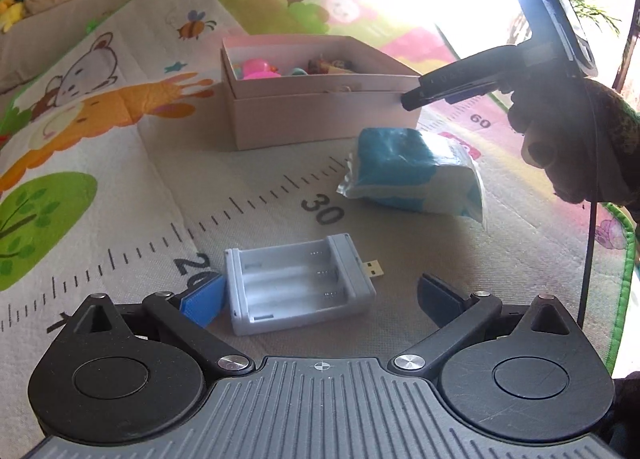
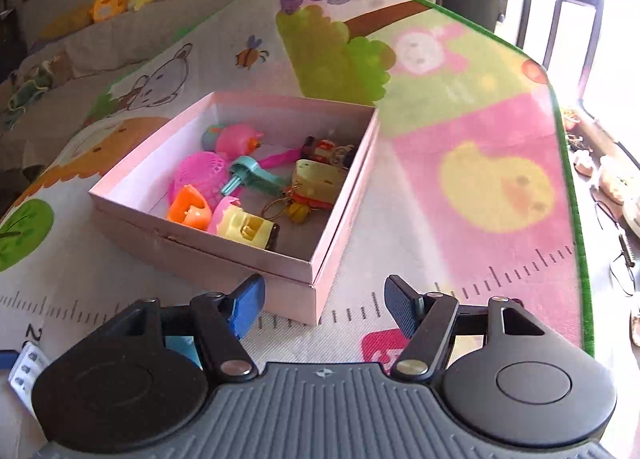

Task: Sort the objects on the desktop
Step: 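Reach the right gripper to the blue wipes pack while the left approaches the white battery charger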

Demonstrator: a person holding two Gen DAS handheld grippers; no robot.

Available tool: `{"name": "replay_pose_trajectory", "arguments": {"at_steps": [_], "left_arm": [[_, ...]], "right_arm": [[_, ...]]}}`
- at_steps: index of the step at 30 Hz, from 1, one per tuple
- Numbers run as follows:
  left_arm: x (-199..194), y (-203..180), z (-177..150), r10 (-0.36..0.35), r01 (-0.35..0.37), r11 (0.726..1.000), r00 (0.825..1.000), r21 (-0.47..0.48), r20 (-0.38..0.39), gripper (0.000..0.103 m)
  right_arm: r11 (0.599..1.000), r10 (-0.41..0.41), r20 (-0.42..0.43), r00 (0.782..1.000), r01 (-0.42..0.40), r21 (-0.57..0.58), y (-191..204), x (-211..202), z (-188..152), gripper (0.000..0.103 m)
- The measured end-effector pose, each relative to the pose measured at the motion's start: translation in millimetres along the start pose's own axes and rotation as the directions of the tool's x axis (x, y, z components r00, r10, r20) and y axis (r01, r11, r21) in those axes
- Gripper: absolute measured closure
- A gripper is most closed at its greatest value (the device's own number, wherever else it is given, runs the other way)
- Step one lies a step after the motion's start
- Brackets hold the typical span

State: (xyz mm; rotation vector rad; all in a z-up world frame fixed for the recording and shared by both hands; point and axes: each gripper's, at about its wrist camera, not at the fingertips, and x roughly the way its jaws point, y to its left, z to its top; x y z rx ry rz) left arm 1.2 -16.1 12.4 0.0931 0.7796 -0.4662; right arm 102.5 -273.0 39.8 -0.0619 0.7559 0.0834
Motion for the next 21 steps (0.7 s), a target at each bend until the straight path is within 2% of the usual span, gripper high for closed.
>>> {"name": "replay_pose_trajectory", "arguments": {"at_steps": [1, 4, 7, 10, 11, 14, 16, 21], "left_arm": [[1, -1, 1, -0.001, 0.001, 1.0, 1.0, 0.004, -0.003, 0.0], [7, -7, 4, -0.018, 0.019, 1.0, 1.0, 0.013, -0.011, 0.0], [12, -14, 6, -0.029, 0.03, 0.999, 0.999, 0.029, -0.018, 0.0], [13, -21, 6, -0.031, 0.033, 0.998, 0.999, 0.055, -0.021, 0.0], [13, -23, 6, -0.025, 0.026, 0.998, 0.999, 0.063, -0.021, 0.0], [15, -25, 5, 0.018, -0.016, 0.997, 1.0, 0.079, -0.024, 0.0], [18, -25, 5, 0.06, -0.058, 0.995, 0.998, 0.087, -0.024, 0.0], [17, -16, 6, 0.119, -0.117, 0.989, 0.993, 0.09, -0.018, 0.0]], "right_arm": [[1.0, 0.014, 0.001, 1.0, -0.014, 0.009, -3, 0, -2, 0.037], [0.984, 0.175, -0.045, 0.983, -0.174, 0.036, -7, -5, -16, 0.036], [0.978, 0.21, -0.092, 0.973, -0.21, 0.009, 3, -13, -34, 0.035], [0.94, 0.341, -0.149, 0.928, -0.334, 0.067, 1, -25, -47, 0.033], [0.935, 0.354, -0.145, 0.924, -0.347, 0.072, 1, -31, -50, 0.03], [0.952, 0.305, -0.087, 0.948, -0.303, 0.035, 0, -48, -52, 0.017], [0.961, 0.275, -0.057, 0.96, -0.274, 0.022, 0, -57, -53, 0.015], [0.961, 0.277, -0.039, 0.96, -0.276, 0.029, 1, -63, -60, 0.011]]}}
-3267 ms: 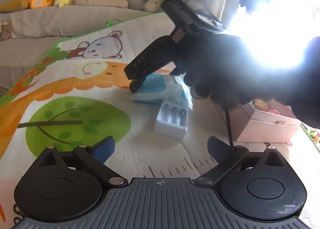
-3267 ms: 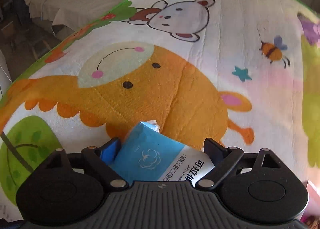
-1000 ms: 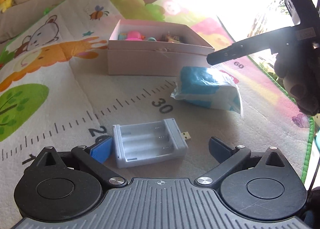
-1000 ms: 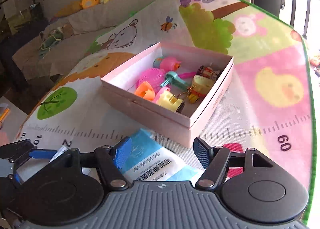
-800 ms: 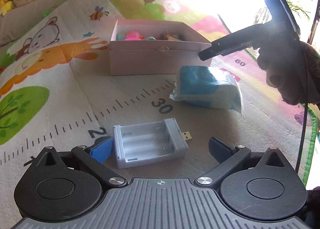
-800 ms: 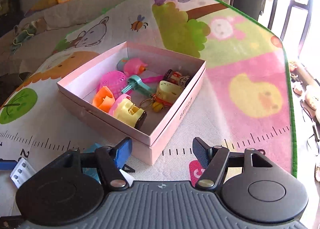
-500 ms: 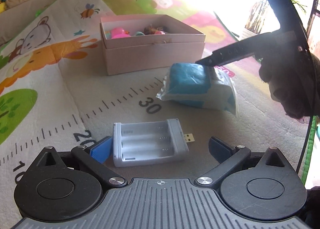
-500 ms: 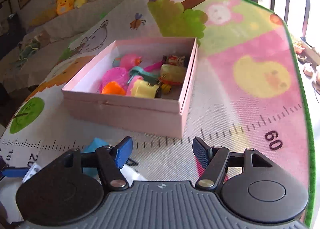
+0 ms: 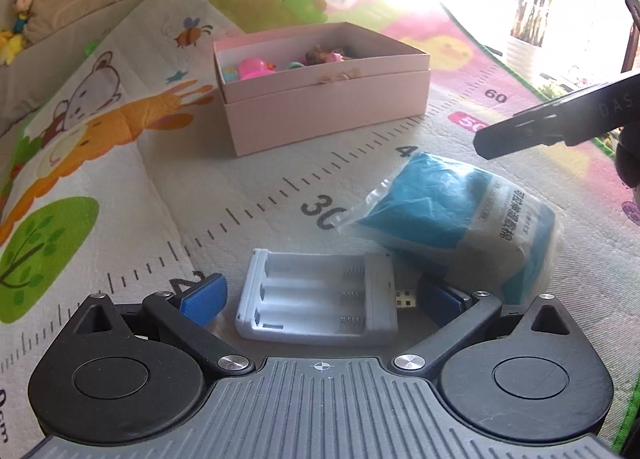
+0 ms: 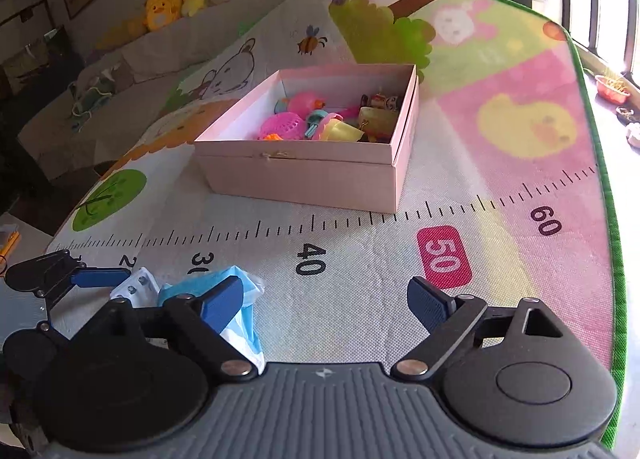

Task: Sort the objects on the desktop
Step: 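Reach the right gripper to the blue wipes pack while the left approaches the white battery charger, then close the right gripper on the wipes pack while the left closes on the battery charger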

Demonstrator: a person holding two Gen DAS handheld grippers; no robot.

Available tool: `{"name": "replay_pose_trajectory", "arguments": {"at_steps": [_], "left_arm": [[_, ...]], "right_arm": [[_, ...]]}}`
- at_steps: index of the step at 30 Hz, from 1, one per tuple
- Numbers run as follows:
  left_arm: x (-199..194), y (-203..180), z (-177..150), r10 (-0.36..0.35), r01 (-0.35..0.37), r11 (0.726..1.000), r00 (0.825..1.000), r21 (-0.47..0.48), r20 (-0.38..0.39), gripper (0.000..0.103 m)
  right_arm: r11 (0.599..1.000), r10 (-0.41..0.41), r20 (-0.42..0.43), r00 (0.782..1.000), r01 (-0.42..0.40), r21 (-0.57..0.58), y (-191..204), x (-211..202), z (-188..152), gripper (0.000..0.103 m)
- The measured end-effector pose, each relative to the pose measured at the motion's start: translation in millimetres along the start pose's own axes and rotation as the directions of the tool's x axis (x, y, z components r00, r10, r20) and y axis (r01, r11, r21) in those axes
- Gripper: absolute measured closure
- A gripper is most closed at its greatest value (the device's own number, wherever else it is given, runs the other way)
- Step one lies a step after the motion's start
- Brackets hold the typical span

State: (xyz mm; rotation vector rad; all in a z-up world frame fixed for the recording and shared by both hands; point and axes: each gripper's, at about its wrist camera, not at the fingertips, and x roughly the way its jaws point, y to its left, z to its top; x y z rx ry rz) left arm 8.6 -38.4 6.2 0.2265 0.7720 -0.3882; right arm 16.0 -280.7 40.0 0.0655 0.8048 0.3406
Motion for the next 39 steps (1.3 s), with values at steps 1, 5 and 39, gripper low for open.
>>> {"name": "replay_pose_trajectory", "arguments": {"at_steps": [1, 5, 39], "left_arm": [[0, 3, 0, 0.015, -0.015, 1.0, 1.0, -0.001, 0.002, 0.0], [2, 17, 0, 0.083, -0.083, 0.996, 0.997, -0.038, 0.001, 0.0], [-1, 39, -5, 0.088, -0.087, 0.983, 0.996, -0.164, 0.001, 0.0]], "right_arm": [[1.0, 0.0, 0.001, 1.0, 0.0, -0.004, 2, 0, -3, 0.011], [1.0, -0.016, 0.009, 1.0, 0.016, -0.016, 8, 3, -13, 0.005], [0.997, -0.07, 0.077, 0.995, 0.072, -0.014, 38, 29, -40, 0.012]]}}
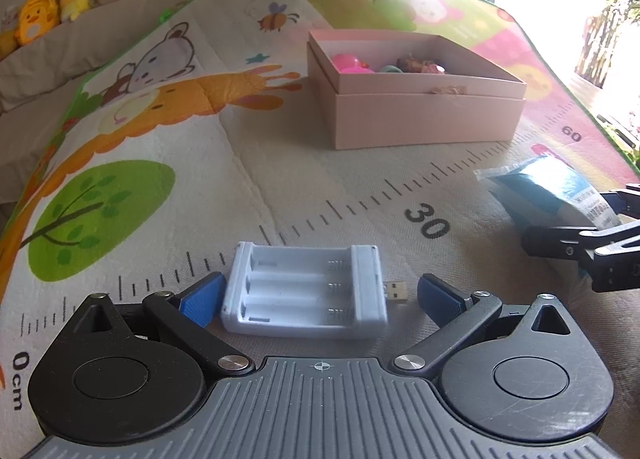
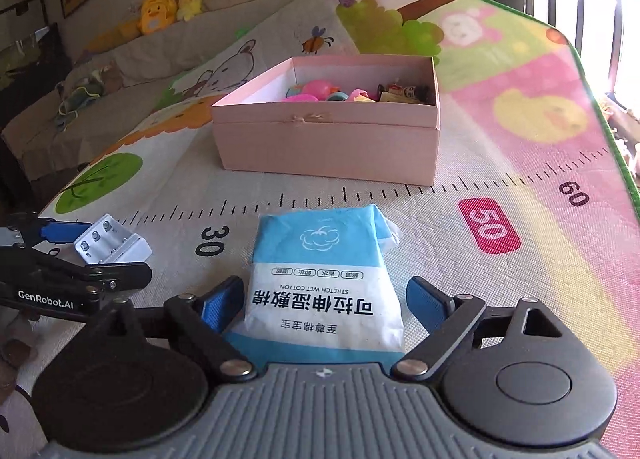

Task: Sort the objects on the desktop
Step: 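Close the right gripper on the wipes pack while the left closes on the battery charger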

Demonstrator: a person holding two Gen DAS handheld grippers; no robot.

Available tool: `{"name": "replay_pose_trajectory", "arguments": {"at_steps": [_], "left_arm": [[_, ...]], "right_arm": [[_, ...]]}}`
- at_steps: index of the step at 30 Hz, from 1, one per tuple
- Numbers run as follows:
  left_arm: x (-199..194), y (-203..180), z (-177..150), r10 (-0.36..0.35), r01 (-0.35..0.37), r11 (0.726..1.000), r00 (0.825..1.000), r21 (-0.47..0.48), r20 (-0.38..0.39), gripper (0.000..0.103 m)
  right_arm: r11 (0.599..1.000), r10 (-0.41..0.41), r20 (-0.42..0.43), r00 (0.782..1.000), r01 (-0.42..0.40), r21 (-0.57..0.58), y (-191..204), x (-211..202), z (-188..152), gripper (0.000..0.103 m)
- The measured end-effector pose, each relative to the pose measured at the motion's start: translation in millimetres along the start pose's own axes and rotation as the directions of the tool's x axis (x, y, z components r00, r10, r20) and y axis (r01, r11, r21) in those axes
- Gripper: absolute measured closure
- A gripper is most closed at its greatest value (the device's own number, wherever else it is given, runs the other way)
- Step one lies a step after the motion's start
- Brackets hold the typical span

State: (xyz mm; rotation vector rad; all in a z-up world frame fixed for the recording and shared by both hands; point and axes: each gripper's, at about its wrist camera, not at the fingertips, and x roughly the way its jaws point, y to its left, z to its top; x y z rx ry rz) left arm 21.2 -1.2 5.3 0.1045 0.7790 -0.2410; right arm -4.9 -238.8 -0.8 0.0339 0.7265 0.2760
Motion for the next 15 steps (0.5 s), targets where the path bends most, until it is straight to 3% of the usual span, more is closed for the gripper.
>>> {"name": "replay_pose_trajectory", "arguments": {"at_steps": [3, 5, 10, 15], "left_arm": [[-6, -7, -2, -0.108, 0.108, 0.994, 0.994, 0.021, 0.003, 0.0], [-9, -13, -2, -0.135, 0.135, 0.991, 0.991, 0.023, 0.008, 0.0], [0, -26, 2, -0.034, 0.034, 0.998, 0.999, 0.061, -0.013, 0.0], [0, -23, 4, -0.023, 0.024, 0.998, 1.0, 0.05, -0.021, 0.0]], "right_arm": [[1.0, 0.004, 0.003, 1.0, -0.004, 0.025, -3, 0, 0, 0.008], [0.999, -0.001, 0.005, 1.0, 0.001, 0.043, -6, 0, 1, 0.005], [0.998, -0.001, 0.011, 1.0, 0.001, 0.058, -7, -1, 1, 0.005], [0.997, -0.002, 0.013, 1.0, 0.001, 0.072, -10, -1, 0, 0.002]]}}
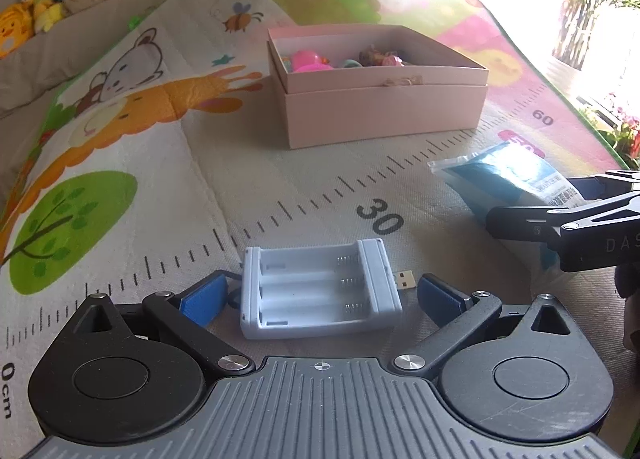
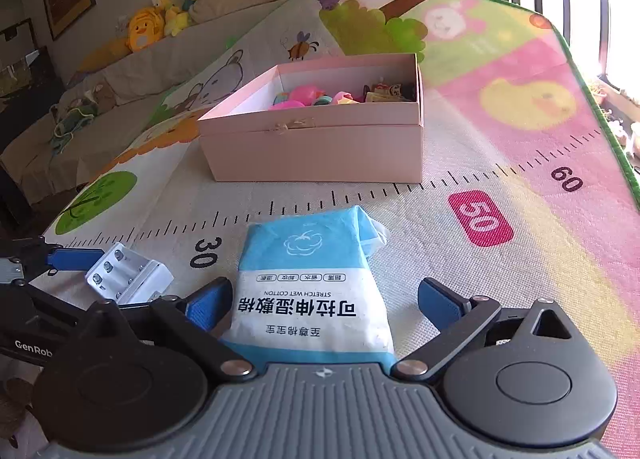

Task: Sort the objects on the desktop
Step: 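Close the right gripper on the wipes pack while the left closes on the battery charger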

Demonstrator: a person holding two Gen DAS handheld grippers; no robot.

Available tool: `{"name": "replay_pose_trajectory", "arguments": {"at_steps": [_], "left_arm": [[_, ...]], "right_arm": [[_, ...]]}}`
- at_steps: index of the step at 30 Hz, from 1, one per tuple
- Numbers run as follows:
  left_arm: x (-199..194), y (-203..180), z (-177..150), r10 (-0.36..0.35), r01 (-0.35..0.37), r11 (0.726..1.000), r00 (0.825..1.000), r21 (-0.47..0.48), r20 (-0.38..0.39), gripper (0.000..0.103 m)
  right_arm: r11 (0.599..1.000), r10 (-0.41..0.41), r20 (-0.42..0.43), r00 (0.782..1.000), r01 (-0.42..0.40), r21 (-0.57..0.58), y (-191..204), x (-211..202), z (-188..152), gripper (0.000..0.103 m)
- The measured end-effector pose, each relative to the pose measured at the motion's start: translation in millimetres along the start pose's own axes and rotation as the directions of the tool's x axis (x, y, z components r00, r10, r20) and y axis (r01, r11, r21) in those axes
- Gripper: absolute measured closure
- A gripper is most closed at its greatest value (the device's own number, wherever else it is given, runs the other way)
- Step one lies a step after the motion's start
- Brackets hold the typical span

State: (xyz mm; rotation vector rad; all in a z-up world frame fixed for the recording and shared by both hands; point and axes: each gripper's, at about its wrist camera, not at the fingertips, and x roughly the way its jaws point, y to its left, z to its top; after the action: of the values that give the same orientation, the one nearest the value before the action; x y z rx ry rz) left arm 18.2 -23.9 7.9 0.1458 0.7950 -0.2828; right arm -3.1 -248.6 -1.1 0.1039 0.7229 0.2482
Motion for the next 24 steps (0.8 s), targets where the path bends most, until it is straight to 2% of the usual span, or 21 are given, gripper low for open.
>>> {"name": "replay_pose_trajectory", "arguments": {"at_steps": [24], "left_arm": [[-15, 0, -4, -0.009, 0.009, 1.0, 1.0, -0.012, 0.022, 0.0]], "right_arm": [[1.0, -0.007, -0.002, 1.0, 0.007, 0.01, -1, 1, 0, 0.0]]}}
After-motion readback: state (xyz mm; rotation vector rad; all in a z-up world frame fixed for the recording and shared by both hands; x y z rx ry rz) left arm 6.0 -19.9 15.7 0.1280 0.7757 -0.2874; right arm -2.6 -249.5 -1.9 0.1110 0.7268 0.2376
